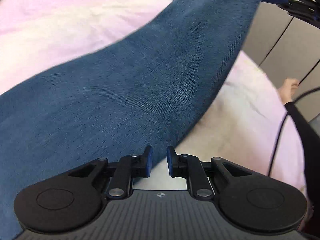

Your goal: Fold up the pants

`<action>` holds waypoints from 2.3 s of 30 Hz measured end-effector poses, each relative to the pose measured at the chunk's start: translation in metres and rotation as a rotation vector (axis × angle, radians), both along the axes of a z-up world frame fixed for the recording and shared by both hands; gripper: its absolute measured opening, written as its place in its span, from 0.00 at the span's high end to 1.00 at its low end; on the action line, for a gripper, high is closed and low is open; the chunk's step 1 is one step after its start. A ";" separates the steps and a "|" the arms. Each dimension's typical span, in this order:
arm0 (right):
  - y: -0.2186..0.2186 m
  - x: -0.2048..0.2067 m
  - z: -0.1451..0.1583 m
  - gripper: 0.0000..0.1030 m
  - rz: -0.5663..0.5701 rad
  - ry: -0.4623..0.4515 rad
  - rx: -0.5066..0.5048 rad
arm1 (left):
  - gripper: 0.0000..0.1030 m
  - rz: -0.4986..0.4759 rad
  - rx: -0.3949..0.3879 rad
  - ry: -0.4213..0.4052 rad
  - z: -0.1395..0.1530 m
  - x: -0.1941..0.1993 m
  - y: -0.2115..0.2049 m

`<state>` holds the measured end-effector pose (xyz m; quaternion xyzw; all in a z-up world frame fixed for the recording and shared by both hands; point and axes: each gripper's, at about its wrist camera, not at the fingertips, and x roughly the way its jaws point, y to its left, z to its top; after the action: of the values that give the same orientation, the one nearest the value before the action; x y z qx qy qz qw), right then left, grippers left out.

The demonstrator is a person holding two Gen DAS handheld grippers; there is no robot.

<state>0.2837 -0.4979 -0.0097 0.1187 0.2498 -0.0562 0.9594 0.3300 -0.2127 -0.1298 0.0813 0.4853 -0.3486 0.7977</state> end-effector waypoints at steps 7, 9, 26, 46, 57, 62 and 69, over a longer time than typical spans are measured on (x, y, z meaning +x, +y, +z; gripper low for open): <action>0.106 0.015 0.037 0.86 0.188 0.009 -0.081 | 0.77 0.126 -0.044 -0.044 0.052 -0.026 0.101; 0.137 0.020 0.036 0.86 0.243 0.025 -0.084 | 0.77 0.178 -0.064 -0.041 0.063 -0.029 0.135; 0.336 0.020 -0.111 0.88 0.607 0.341 -0.173 | 0.77 0.456 -0.106 0.039 0.048 -0.023 0.272; 0.323 0.039 -0.132 0.87 0.531 0.440 0.043 | 0.77 0.602 -0.428 0.238 -0.001 0.008 0.288; 0.304 0.024 -0.126 0.89 0.631 0.445 0.197 | 0.49 0.629 -0.506 0.304 -0.019 0.028 0.268; 0.308 0.030 -0.149 0.89 0.637 0.464 0.215 | 0.47 0.638 -0.365 0.300 -0.038 0.042 0.249; 0.310 0.034 -0.162 0.88 0.650 0.461 0.219 | 0.68 0.640 -0.301 0.247 -0.047 0.049 0.230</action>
<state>0.3178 -0.1879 -0.1717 0.1193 0.4871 0.2514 0.8279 0.3794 0.0169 -0.1763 -0.2356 0.5220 -0.1562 0.8048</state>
